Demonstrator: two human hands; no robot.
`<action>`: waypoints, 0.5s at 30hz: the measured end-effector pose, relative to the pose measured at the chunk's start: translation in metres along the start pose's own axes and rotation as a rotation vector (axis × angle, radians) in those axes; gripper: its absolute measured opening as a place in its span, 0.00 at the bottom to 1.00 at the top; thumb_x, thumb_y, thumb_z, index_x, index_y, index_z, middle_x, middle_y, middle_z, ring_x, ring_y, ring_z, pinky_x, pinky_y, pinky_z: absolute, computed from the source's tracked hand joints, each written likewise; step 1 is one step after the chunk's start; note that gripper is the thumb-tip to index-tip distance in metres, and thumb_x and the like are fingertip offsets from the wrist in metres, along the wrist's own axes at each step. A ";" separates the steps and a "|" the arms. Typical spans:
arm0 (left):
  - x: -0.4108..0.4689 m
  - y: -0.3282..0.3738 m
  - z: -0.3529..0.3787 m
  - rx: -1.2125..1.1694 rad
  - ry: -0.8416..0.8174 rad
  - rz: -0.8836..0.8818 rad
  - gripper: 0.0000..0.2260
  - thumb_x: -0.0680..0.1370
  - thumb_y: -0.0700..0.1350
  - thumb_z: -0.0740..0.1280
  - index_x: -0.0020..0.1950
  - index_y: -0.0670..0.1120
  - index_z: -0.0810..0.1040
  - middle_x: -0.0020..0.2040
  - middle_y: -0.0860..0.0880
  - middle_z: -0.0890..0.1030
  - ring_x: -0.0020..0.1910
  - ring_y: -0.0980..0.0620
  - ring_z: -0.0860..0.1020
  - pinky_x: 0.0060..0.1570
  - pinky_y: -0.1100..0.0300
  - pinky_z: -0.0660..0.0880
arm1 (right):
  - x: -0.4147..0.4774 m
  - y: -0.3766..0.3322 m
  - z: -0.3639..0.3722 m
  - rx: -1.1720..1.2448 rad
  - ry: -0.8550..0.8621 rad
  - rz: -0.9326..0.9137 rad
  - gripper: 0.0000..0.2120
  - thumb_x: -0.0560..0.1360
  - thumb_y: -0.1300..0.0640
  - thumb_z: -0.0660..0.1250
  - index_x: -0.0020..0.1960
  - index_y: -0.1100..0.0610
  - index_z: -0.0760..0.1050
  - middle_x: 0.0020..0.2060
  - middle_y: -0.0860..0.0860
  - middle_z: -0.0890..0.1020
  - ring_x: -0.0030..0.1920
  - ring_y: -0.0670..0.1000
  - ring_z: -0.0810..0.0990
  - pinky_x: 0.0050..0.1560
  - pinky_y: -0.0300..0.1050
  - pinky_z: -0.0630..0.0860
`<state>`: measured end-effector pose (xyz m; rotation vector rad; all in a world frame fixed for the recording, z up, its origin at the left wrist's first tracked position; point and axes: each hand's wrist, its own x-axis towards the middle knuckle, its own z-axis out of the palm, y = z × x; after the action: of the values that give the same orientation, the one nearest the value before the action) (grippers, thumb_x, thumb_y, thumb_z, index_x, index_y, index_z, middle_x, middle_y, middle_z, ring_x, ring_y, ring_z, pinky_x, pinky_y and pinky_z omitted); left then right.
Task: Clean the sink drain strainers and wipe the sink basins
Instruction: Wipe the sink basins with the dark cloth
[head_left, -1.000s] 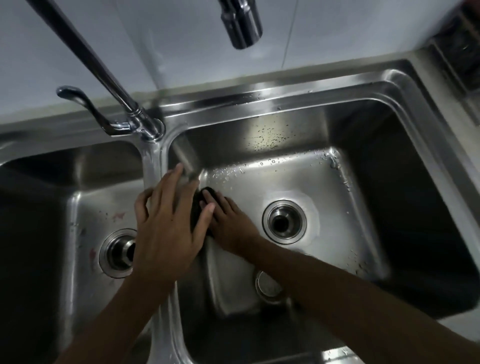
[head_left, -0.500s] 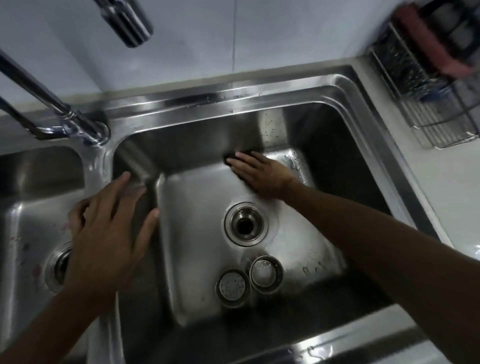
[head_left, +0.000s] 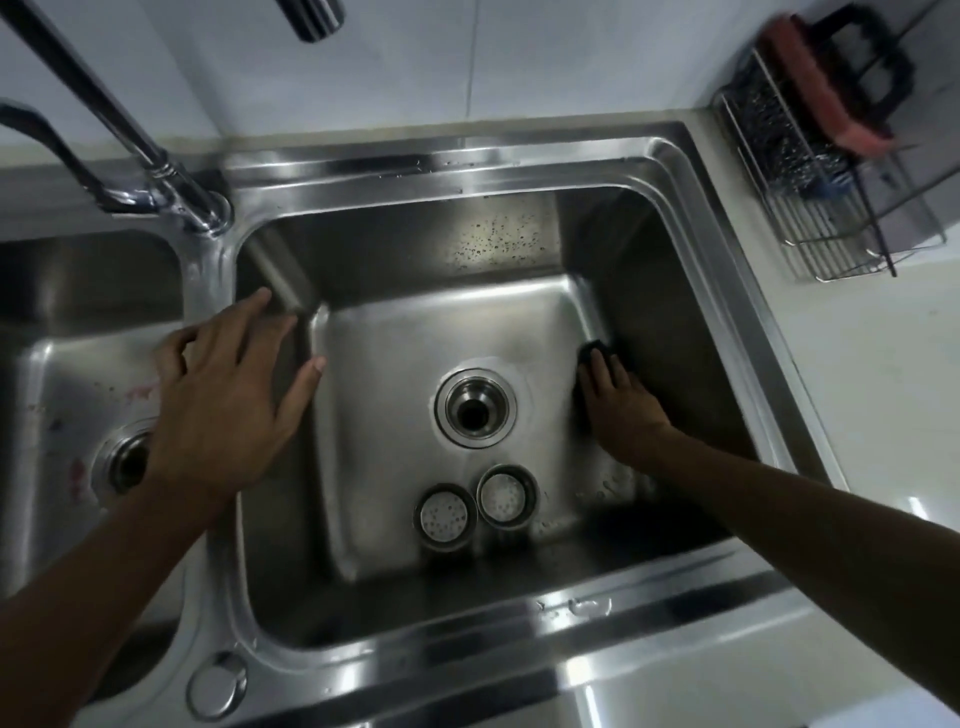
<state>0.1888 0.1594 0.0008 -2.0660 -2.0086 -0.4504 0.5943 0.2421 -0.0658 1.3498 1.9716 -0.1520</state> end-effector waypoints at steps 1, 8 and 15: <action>-0.001 0.000 0.000 0.005 0.010 -0.005 0.23 0.85 0.61 0.57 0.71 0.46 0.75 0.76 0.44 0.72 0.67 0.40 0.77 0.66 0.42 0.65 | -0.016 -0.005 0.004 -0.014 -0.058 -0.003 0.32 0.84 0.57 0.52 0.81 0.65 0.39 0.80 0.66 0.41 0.81 0.67 0.46 0.78 0.59 0.59; -0.003 -0.001 0.006 0.013 0.055 -0.030 0.23 0.85 0.61 0.58 0.70 0.47 0.75 0.75 0.46 0.73 0.67 0.43 0.76 0.67 0.44 0.65 | -0.076 -0.032 -0.007 0.110 -0.370 -0.148 0.18 0.82 0.55 0.60 0.67 0.62 0.76 0.65 0.62 0.78 0.65 0.63 0.78 0.63 0.52 0.74; -0.003 -0.005 0.013 0.003 0.086 -0.022 0.22 0.84 0.62 0.58 0.70 0.49 0.74 0.74 0.47 0.73 0.68 0.46 0.75 0.65 0.47 0.65 | -0.086 -0.074 -0.032 0.259 -0.487 -0.312 0.19 0.81 0.52 0.60 0.68 0.58 0.76 0.65 0.59 0.79 0.64 0.59 0.79 0.61 0.48 0.76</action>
<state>0.1849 0.1613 -0.0131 -1.9891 -1.9837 -0.5300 0.5309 0.1594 -0.0107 1.0205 1.7615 -0.8277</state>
